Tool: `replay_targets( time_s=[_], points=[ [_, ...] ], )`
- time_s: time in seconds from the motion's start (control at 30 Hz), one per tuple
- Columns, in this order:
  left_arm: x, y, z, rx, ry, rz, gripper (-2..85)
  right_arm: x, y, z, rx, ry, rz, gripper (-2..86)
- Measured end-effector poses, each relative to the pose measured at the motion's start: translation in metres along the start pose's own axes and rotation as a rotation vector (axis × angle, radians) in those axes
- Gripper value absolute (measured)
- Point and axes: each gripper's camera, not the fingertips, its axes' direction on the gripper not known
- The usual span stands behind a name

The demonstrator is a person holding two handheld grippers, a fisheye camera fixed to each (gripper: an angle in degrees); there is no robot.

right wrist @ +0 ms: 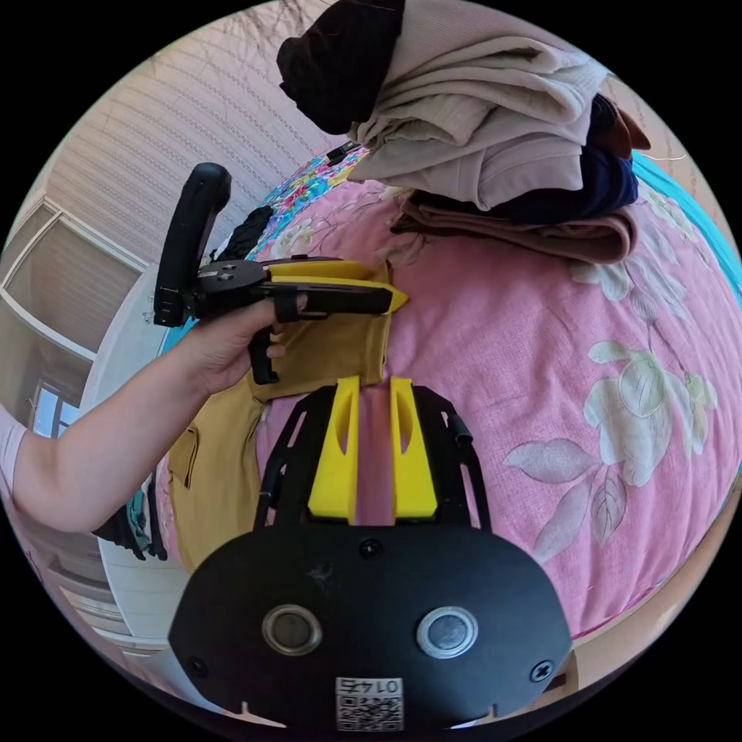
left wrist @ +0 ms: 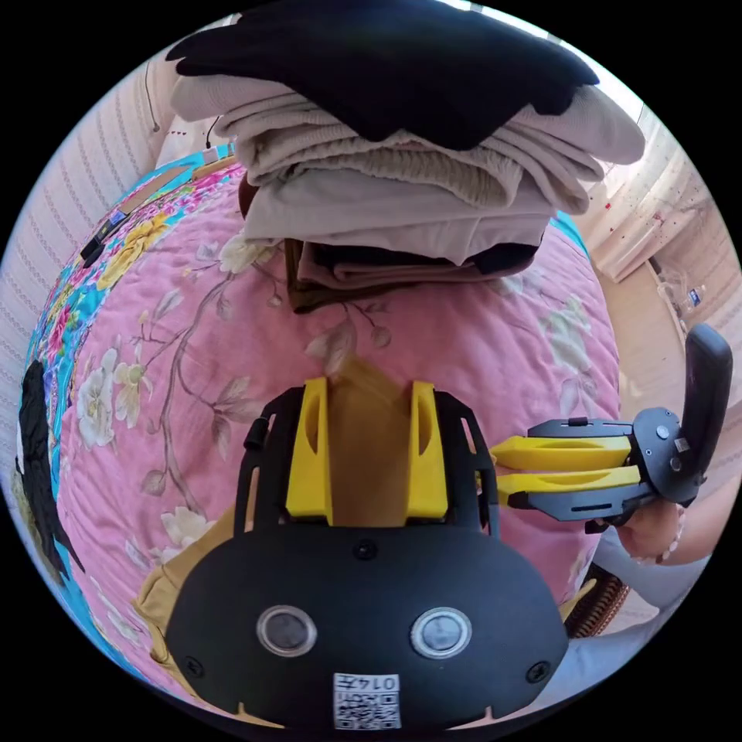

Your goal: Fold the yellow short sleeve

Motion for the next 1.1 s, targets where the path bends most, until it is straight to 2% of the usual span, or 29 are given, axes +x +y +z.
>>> replay_targets(
  time_s=[0.07,0.17,0.33,0.47,0.73,0.83,0.9,1.0,1.1],
  points=[
    [-0.005,0.004,-0.004,0.017,0.026,-0.001,3.6,-0.004,0.004,-0.010,0.001,0.001,-0.003,4.1],
    [-0.018,0.017,-0.016,0.058,0.052,-0.027,0.4,-0.017,0.011,-0.028,0.001,-0.006,-0.012,1.8],
    [-0.050,0.066,-0.074,0.180,0.003,-0.114,-0.5,-0.057,0.028,-0.065,0.054,-0.119,-0.097,0.5],
    [-0.081,0.146,-0.133,0.274,-0.020,-0.296,-0.7,-0.104,0.041,-0.082,0.061,-0.226,-0.229,0.3],
    [-0.101,0.285,-0.170,0.240,-0.107,-0.632,-0.3,-0.216,0.103,-0.050,-0.151,-0.409,-0.514,0.0],
    [-0.105,0.319,-0.159,0.186,-0.099,-0.681,0.5,-0.247,0.136,-0.026,-0.244,-0.357,-0.624,-0.1],
    [-0.115,0.343,-0.147,0.158,-0.025,-0.729,2.4,-0.260,0.156,-0.007,-0.310,-0.296,-0.674,-0.1],
    [-0.123,0.366,-0.153,0.196,0.039,-0.786,4.0,-0.273,0.183,0.019,-0.398,-0.204,-0.740,-0.3],
    [-0.128,0.384,-0.164,0.143,0.042,-0.809,4.6,-0.279,0.203,0.029,-0.465,-0.199,-0.806,-0.3]
  ],
)
